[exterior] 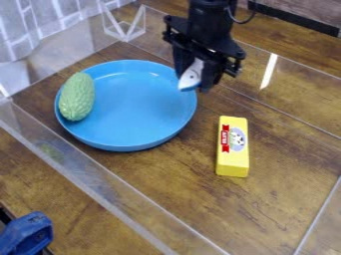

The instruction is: Put the white object in the blue tray

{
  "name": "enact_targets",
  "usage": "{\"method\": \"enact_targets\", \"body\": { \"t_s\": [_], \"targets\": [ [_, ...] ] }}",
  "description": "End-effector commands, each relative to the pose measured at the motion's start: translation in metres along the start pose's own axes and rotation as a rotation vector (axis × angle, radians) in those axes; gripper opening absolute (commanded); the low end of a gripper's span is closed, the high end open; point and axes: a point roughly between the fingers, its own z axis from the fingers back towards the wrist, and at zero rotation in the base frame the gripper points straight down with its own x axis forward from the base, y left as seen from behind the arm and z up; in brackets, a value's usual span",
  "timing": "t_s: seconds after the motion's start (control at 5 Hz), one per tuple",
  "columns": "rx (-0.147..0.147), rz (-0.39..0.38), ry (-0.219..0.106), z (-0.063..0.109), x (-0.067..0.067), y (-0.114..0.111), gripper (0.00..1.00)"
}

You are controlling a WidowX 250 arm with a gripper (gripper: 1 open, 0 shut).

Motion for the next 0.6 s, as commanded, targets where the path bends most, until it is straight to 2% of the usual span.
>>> {"method": "enact_targets", "body": {
  "t_s": [0.0,0.4],
  "targets": [
    [0.027,0.037,-0.055,0.021,0.002,0.026,0.0],
    [0.053,0.059,-0.029,0.018,-0.006,0.044,0.0]
  ]
}}
